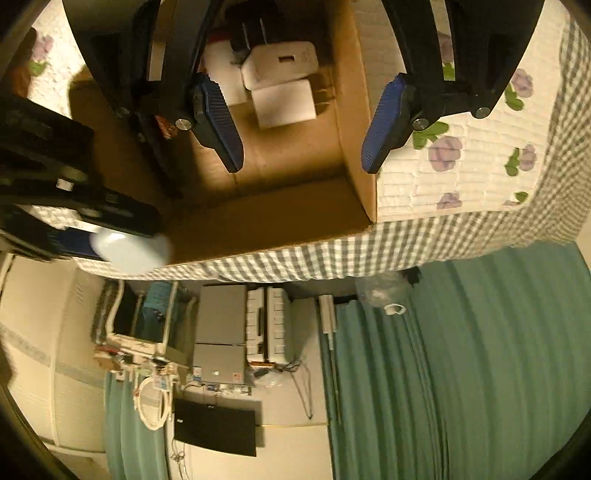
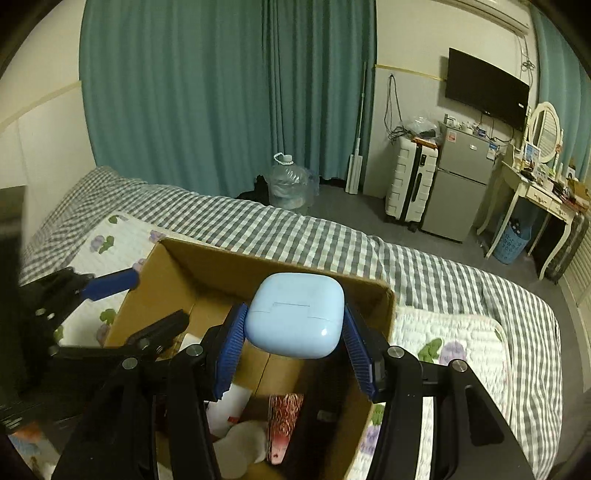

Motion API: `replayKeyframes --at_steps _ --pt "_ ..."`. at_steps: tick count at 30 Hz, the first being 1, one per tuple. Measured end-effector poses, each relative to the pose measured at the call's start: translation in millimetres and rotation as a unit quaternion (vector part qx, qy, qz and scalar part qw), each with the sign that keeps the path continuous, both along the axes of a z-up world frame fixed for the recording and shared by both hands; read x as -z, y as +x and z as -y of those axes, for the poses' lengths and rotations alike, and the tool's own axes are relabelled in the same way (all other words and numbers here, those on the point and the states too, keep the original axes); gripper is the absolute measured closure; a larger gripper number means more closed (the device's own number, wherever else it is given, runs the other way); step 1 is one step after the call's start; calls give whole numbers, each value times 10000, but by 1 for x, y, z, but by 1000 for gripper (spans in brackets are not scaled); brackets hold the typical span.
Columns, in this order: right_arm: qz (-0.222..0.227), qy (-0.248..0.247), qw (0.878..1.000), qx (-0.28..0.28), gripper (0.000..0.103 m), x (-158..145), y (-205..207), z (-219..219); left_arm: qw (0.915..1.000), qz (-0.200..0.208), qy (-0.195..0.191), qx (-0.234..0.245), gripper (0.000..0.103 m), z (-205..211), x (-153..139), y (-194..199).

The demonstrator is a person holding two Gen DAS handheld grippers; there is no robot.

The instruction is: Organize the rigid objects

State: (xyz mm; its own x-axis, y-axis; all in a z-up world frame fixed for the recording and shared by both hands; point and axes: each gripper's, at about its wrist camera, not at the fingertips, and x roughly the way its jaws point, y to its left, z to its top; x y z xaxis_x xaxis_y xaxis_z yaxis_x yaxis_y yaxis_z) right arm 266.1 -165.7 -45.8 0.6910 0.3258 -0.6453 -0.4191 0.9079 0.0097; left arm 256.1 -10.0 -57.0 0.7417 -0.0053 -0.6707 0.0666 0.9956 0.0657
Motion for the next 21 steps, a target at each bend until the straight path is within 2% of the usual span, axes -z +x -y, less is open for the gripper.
replayKeyframes --at_steps 6,9,11,16,21 --pt "-142 -151 9998 -75 51 13 17 -16 9996 146 -129 -201 34 -12 -13 -19" --pt "-174 -220 9995 173 23 9 10 -15 9992 245 -121 -295 33 -18 -28 -35" --pt "-28 -58 9996 273 22 -12 -11 -6 9989 370 -101 -280 31 -20 -44 -49" --pt "519 -30 9977 434 10 -75 -68 13 9956 859 -72 -367 28 -21 -96 -91" --pt "1137 -27 9921 538 0 -134 -137 32 9872 1546 79 -373 24 -9 -144 -138"
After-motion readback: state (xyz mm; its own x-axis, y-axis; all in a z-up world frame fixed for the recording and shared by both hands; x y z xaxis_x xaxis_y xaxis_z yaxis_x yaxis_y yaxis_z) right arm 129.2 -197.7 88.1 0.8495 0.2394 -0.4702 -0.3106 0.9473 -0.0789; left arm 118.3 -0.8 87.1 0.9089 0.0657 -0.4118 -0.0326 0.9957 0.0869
